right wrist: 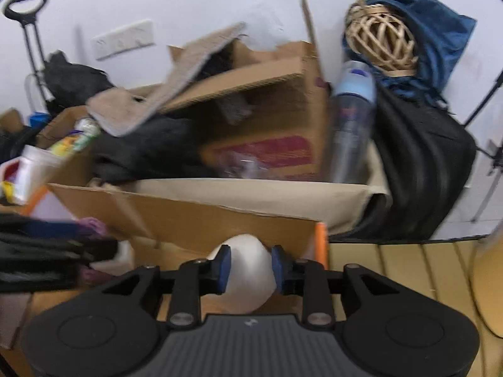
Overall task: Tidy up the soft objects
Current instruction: 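Carry both sponges into the cardboard box and open both tools, then move both tools back toward the remaining soft items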
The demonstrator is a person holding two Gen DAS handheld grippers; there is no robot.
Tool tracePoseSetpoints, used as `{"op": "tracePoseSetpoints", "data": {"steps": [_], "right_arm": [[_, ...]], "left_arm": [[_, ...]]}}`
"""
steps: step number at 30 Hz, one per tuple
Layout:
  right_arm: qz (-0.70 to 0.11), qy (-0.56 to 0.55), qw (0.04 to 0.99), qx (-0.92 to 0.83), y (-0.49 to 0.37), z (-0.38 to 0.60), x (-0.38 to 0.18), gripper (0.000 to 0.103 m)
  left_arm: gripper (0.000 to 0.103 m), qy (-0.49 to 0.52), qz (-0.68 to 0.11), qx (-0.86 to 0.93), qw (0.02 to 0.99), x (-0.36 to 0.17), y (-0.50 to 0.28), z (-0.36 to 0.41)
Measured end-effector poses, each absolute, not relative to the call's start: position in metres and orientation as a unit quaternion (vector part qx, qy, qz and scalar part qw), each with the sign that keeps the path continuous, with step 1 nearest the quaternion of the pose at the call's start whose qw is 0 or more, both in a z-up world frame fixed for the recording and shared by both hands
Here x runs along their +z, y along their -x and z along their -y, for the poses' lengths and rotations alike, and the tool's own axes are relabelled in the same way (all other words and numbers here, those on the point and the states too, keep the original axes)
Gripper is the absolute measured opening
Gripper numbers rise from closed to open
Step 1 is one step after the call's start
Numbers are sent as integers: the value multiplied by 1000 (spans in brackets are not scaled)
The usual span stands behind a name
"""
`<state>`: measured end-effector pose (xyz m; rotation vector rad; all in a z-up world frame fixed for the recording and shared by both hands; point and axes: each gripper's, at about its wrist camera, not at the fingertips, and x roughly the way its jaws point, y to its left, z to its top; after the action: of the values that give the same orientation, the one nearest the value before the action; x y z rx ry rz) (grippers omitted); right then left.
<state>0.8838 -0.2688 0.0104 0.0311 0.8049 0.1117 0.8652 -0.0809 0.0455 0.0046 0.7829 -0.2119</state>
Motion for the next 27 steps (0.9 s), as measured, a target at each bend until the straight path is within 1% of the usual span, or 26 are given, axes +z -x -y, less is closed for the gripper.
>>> {"op": "tracePoseSetpoints", "data": {"steps": [3, 5, 7, 8, 11, 13, 14, 15, 21, 24, 27], "right_arm": [[-373, -14, 926, 53, -874, 273, 20, 44], [-363, -10, 930, 54, -863, 277, 34, 45], [-350, -12, 934, 65, -847, 281, 54, 51], [-345, -11, 936, 69, -837, 284, 66, 56], [-323, 8, 943, 78, -802, 288, 106, 59], [-310, 21, 947, 84, -773, 292, 135, 67], [-303, 26, 949, 87, -761, 294, 147, 73], [-294, 32, 951, 88, -745, 295, 159, 77], [-259, 44, 960, 92, -659, 300, 209, 80], [-248, 45, 962, 106, -615, 301, 219, 82], [-234, 43, 963, 126, -570, 302, 222, 85]], "left_arm": [[80, 3, -369, -109, 923, 67, -850, 78], [81, -1, -357, -110, 928, 87, -832, 74], [84, 0, -349, -113, 930, 112, -813, 69], [84, 0, -343, -114, 933, 125, -802, 65], [91, 1, -318, -110, 942, 167, -762, 50], [97, 2, -298, -101, 949, 193, -734, 39], [98, -1, -287, -96, 953, 204, -720, 35], [98, -1, -280, -91, 956, 212, -710, 32], [99, -4, -244, -86, 966, 254, -627, 11], [102, -8, -223, -92, 971, 257, -580, -1], [103, -15, -199, -97, 975, 247, -525, -13]]}}
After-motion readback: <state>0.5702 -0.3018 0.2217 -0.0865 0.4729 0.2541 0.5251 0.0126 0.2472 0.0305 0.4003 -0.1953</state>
